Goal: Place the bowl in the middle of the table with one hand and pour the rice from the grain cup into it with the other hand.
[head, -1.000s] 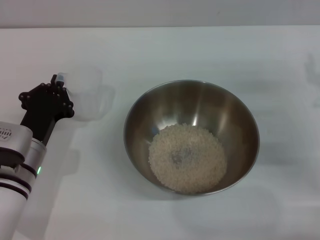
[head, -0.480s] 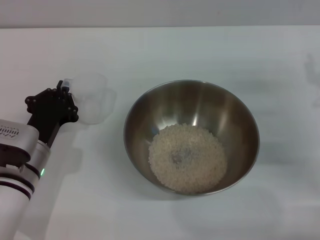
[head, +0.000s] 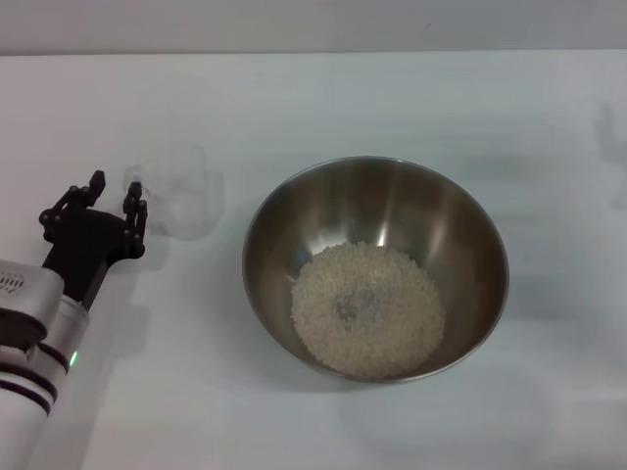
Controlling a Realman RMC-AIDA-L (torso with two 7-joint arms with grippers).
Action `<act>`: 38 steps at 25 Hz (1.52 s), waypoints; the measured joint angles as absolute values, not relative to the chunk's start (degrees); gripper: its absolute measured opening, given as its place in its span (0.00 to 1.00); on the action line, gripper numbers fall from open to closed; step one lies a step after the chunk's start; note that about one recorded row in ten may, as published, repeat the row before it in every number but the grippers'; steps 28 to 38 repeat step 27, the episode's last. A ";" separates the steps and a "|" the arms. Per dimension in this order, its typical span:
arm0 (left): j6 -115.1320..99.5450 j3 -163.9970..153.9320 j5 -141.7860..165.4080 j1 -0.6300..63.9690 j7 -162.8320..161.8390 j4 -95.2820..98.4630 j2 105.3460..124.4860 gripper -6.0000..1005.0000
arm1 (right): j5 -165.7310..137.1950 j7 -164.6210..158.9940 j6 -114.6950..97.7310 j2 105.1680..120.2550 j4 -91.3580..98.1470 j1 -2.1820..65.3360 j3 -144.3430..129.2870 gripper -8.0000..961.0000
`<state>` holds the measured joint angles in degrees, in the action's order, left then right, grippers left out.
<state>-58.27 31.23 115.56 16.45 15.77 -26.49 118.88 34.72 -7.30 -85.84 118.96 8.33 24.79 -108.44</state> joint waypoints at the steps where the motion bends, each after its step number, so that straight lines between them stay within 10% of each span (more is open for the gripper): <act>1: -58.69 30.86 115.59 15.85 15.39 -26.47 118.81 0.30 | 34.73 -7.30 -85.72 118.92 8.25 24.92 -108.44 0.55; 38: -87.10 23.41 115.77 12.65 6.76 -22.93 118.99 0.42 | 28.54 -10.74 -73.97 119.18 10.40 25.35 -111.27 0.55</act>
